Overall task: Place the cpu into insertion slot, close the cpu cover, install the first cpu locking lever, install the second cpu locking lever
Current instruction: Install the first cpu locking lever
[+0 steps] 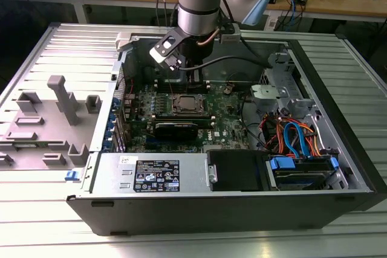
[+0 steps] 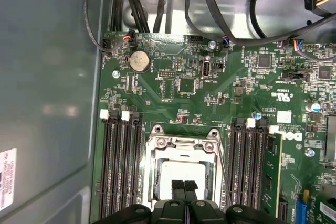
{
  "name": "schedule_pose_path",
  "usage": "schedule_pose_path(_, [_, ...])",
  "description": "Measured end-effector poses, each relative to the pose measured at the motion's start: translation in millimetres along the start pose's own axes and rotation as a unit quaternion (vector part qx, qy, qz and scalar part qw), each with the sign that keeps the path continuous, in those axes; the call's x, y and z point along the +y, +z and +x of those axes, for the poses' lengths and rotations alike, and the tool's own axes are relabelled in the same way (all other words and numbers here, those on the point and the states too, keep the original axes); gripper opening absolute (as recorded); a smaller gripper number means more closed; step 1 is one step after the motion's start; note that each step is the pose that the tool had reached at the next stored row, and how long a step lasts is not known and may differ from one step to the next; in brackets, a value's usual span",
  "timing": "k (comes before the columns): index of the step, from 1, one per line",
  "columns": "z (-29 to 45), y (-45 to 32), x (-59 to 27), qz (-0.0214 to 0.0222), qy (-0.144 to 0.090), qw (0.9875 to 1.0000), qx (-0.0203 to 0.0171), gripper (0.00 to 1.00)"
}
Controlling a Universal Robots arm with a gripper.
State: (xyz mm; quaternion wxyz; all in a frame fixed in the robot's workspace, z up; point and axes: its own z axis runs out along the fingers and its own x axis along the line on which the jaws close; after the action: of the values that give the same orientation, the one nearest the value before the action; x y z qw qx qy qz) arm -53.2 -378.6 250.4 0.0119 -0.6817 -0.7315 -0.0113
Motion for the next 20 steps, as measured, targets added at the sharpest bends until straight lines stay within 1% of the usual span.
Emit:
schedule_pose_path(2, [0.2,-6.9,0.0,0.0001,-0.001,1.0000,0.0000,0.11])
schedule_pose_path(3, [0.3,-8.9,0.0,0.0003,-0.002,1.0000,0.0001,0.11])
schedule_pose_path(4, [0.3,-9.1,0.0,0.0003,-0.006,1.0000,0.0001,0.11])
schedule_pose_path(6, [0.3,-9.2,0.0,0.0012,-0.031,0.9995,0.0001,0.11])
schedule_pose_path(7, [0.3,-9.2,0.0,0.0014,-0.039,0.9992,0.0001,0.11])
schedule_pose_path(9, [0.3,-9.2,0.0,0.0024,-0.068,0.9977,0.0001,0.11])
schedule_pose_path(10, [0.3,-9.3,-0.1,0.0028,-0.079,0.9969,0.0001,0.11])
schedule_pose_path(13, [0.3,-9.2,-0.3,0.0034,-0.097,0.9952,0.0001,0.11])
schedule_pose_path(15, [0.3,-9.2,-0.6,0.0036,-0.104,0.9946,0.0001,0.11])
schedule_pose_path(20, [0.4,-9.2,-0.6,0.0036,-0.105,0.9945,0.0001,0.11])
